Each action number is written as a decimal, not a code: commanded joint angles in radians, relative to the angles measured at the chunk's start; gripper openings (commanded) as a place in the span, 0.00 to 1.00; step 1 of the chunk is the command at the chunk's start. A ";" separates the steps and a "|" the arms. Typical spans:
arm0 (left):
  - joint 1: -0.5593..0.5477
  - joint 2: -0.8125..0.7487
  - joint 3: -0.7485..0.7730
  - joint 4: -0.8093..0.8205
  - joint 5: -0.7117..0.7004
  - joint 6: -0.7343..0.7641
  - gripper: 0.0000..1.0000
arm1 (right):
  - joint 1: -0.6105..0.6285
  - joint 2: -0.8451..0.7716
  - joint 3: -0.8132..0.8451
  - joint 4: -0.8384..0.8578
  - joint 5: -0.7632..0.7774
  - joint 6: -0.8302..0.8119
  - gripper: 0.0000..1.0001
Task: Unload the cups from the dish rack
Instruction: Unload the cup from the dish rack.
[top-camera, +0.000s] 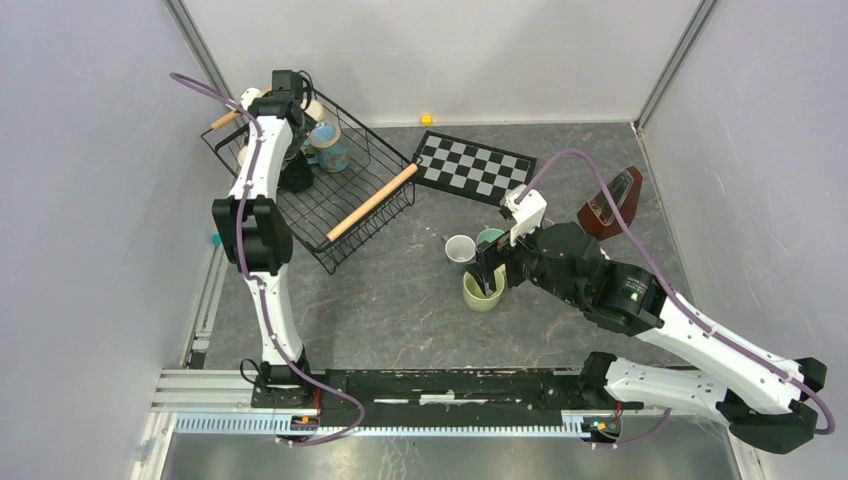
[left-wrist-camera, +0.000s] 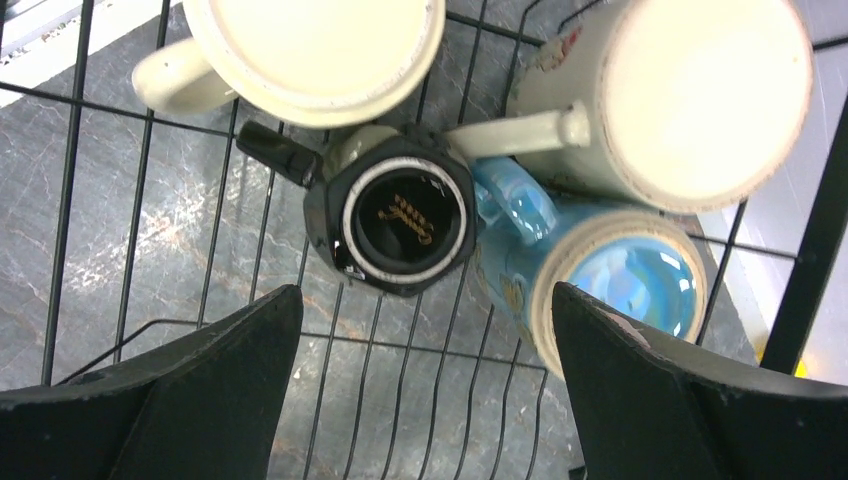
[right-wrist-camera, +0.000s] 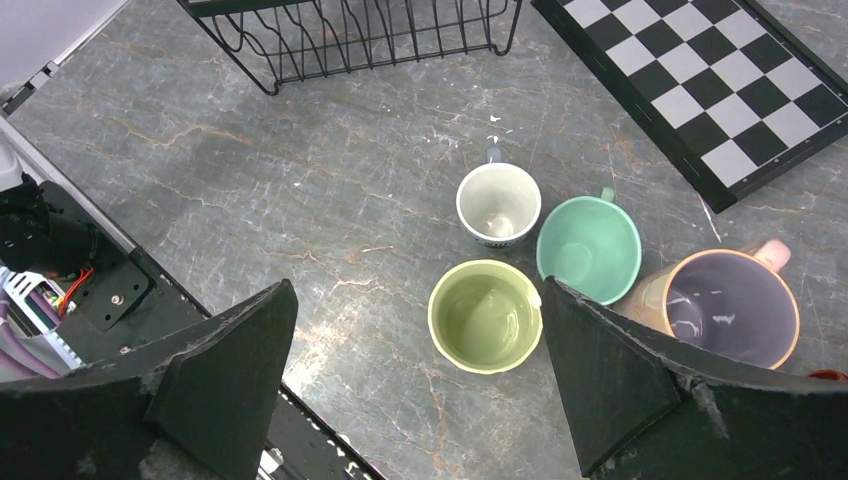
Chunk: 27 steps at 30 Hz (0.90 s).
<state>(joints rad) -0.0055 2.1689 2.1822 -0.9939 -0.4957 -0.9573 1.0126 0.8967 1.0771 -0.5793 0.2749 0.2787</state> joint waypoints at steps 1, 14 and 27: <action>0.041 0.044 0.069 -0.016 -0.025 -0.067 1.00 | -0.002 0.000 0.042 0.005 -0.004 -0.010 0.98; 0.056 0.143 0.093 -0.026 0.002 -0.092 1.00 | -0.002 0.001 -0.008 0.032 -0.004 -0.019 0.98; 0.077 0.138 0.066 -0.012 0.015 -0.099 0.92 | -0.004 -0.005 -0.036 0.038 -0.006 -0.019 0.98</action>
<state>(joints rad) 0.0502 2.3146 2.2284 -1.0157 -0.4671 -1.0138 1.0126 0.9070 1.0512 -0.5758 0.2665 0.2707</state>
